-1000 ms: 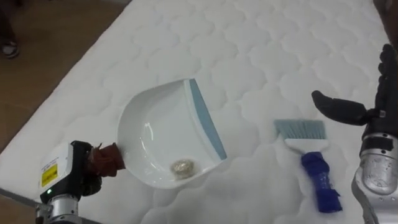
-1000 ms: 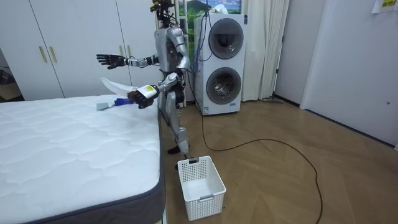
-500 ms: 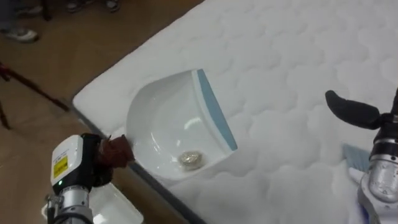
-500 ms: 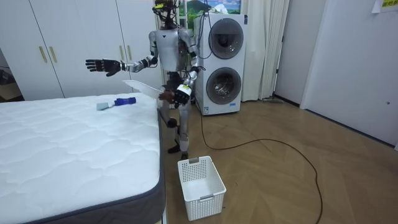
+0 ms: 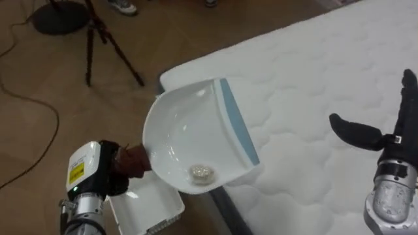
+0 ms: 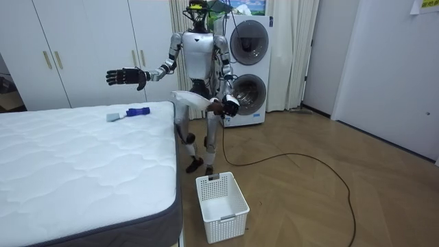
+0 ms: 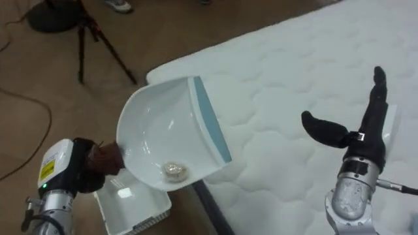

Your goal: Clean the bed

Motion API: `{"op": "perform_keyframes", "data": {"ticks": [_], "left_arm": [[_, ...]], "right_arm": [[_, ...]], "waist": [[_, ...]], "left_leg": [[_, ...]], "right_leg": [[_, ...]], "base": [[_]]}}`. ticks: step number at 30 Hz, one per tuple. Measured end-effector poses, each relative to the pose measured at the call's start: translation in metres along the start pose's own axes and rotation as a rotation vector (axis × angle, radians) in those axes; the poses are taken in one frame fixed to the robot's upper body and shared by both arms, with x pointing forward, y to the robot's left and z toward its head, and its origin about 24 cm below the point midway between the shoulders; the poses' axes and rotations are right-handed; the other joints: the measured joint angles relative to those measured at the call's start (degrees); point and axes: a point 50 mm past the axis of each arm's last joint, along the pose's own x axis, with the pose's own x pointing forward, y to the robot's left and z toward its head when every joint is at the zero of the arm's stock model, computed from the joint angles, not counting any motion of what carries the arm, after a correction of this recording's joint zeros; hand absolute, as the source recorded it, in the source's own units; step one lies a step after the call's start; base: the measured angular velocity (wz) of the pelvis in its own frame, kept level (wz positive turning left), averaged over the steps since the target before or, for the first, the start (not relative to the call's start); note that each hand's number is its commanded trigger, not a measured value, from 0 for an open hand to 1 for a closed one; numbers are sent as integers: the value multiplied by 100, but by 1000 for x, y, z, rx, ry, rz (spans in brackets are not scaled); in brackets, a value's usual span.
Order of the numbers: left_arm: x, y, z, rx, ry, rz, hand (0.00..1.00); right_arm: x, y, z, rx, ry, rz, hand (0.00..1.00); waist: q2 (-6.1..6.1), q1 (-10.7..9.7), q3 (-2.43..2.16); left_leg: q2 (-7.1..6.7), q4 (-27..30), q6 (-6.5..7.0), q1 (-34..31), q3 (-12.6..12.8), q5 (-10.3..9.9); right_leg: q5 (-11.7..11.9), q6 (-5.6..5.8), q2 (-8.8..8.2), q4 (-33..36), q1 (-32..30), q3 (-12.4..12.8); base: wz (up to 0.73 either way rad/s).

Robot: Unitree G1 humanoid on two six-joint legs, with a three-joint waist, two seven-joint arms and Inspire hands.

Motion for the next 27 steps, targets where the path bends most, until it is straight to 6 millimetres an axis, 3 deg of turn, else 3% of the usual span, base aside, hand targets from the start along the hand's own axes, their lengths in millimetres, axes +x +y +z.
{"op": "perform_keyframes", "data": {"ticks": [2, 4, 5, 7, 8, 11, 13, 14, 16, 17, 18, 22, 27], "left_arm": [[0, 0, 0, -3, 0, -2, 100], [4, 3, 3, -1, -19, 1, 100], [5, 4, 4, 2, -25, 1, 100], [5, 5, 1, 18, -27, -2, 100], [5, 5, 1, 21, -27, -4, 100], [4, 5, 1, 26, -29, -7, 100], [4, 4, 0, 30, -25, -12, 100], [3, 3, 0, 27, -24, -15, 100], [3, 1, 2, 25, -26, -23, 100], [3, 1, 1, 26, -26, -23, 100], [3, 2, 0, 31, -24, -24, 100], [2, -2, -5, 42, -3, -43, 100], [-2, -4, -24, 94, 70, -93, 100]], "right_arm": [[0, 2, 0, 1, -1, 8, 0], [-1, 4, 1, 1, -2, 20, 0], [-2, 4, 0, 1, -2, 22, 0], [-4, 9, 0, -1, 1, 44, 0], [-5, 9, -1, -4, 4, 51, 0], [-5, 10, -5, -13, 17, 66, 0], [-6, 11, -7, -17, 27, 84, 0], [-6, 11, -6, -18, 25, 87, 0], [-6, 13, -6, -24, 26, 106, 0], [-7, 13, -8, -28, 34, 113, 0], [-8, 15, -10, -34, 48, 132, 0], [-8, 15, -13, -42, 59, 157, 0], [-10, 18, -19, -70, 76, 191, 0]], "waist": [[-12, 105, -7], [-22, 165, -8], [-27, 202, -10], [-45, 203, 4], [-55, 199, 6], [-115, 205, 23], [-137, 218, 20], [-122, 245, 22], [105, 240, 59], [128, 227, 57], [129, 203, 56], [122, 140, 48], [108, 204, 54]], "left_leg": [[-144, 3, 18, 56, -286, 11], [-274, -95, 120, 63, -574, 111], [-280, -123, 108, 69, -593, 154], [-367, -147, 113, 146, -867, 201], [-391, -151, 111, 172, -932, 201], [-572, -106, 110, 204, -1254, 180], [-728, -5, 99, 153, -1443, 105], [-745, 30, 98, 134, -1451, 68], [-748, 93, 82, 70, -1610, 1], [-748, 86, 80, 64, -1628, 3], [-742, 80, 82, 55, -1569, 1], [-506, 71, 142, 11, -967, -110], [-498, 80, 156, 25, -1001, -171]], "right_leg": [[-43, 58, 9, 210, -143, 415], [-177, 161, 3, 439, -578, 1137], [-174, 170, -4, 473, -734, 1298], [-58, 224, 22, 447, -1143, 1723], [3, 201, 46, 428, -1199, 1752], [403, 121, 170, -100, -1297, 1920], [1001, 78, 337, -318, -1312, 2280], [928, 32, 343, -335, -1285, 2291], [911, 43, 367, -355, -1264, 2228], [894, 47, 364, -354, -1261, 2236], [792, 48, 336, -353, -1235, 2227], [606, 65, 336, -299, -1188, 2157], [556, 79, 361, -238, -1252, 2238]], "base": [[71], [71], [55], [67], [75], [67], [53], [24], [28], [41], [38], [30], [1]]}}
